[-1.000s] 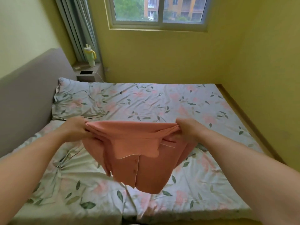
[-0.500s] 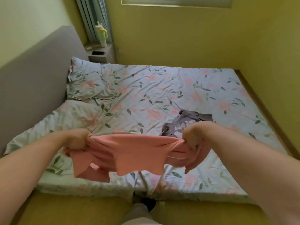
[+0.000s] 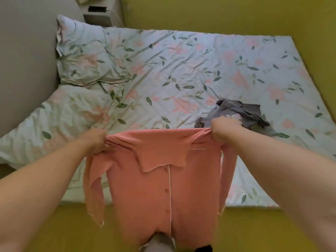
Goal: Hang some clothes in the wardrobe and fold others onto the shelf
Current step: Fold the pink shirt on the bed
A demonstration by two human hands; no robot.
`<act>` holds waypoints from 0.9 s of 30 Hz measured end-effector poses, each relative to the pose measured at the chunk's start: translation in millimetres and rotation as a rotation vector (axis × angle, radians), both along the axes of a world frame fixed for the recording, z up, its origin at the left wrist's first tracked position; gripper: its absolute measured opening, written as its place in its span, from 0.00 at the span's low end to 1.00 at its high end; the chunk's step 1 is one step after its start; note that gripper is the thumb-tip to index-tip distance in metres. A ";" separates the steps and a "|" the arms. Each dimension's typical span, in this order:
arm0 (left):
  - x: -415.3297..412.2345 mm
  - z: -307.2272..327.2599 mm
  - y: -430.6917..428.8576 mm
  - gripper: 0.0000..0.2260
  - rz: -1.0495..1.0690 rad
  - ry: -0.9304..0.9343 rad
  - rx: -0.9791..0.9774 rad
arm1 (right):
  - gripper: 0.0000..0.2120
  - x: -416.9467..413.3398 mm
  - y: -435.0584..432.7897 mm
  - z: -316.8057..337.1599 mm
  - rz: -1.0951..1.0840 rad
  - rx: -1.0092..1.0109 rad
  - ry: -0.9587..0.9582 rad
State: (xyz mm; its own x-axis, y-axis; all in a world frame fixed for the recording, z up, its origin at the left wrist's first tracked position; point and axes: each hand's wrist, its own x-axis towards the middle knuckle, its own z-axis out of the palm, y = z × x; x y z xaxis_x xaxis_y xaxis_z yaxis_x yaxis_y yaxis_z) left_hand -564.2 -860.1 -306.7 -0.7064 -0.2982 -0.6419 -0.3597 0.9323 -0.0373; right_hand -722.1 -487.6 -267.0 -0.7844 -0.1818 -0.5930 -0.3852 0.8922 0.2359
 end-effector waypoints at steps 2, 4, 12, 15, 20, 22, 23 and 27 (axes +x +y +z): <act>-18.5 -50.2 -11.4 0.28 0.031 0.024 -0.006 | 0.12 -11.6 -14.8 -48.3 -0.134 -0.092 0.011; -33.5 -102.3 -18.9 0.25 0.030 0.034 -0.023 | 0.07 -22.0 -26.1 -102.0 -0.216 -0.149 0.018; -67.2 -258.5 -28.7 0.20 0.034 0.153 -0.199 | 0.26 -49.9 -58.0 -266.4 -0.146 -0.091 0.212; -90.4 -290.5 -44.6 0.18 0.026 0.242 -0.272 | 0.25 -72.9 -73.5 -298.8 -0.140 -0.046 0.267; -132.9 -323.4 -50.5 0.22 0.113 0.404 -0.310 | 0.25 -107.2 -102.5 -334.0 -0.285 -0.120 0.358; -136.1 -330.3 -37.2 0.21 0.092 0.479 -0.267 | 0.27 -99.8 -109.3 -341.0 -0.183 -0.221 0.386; -134.0 -332.2 -25.5 0.19 0.060 0.504 -0.213 | 0.25 -91.0 -111.7 -345.7 -0.137 -0.277 0.368; -122.6 -342.9 25.4 0.20 0.427 0.408 0.206 | 0.22 -51.7 -121.5 -373.0 -0.586 -0.584 0.046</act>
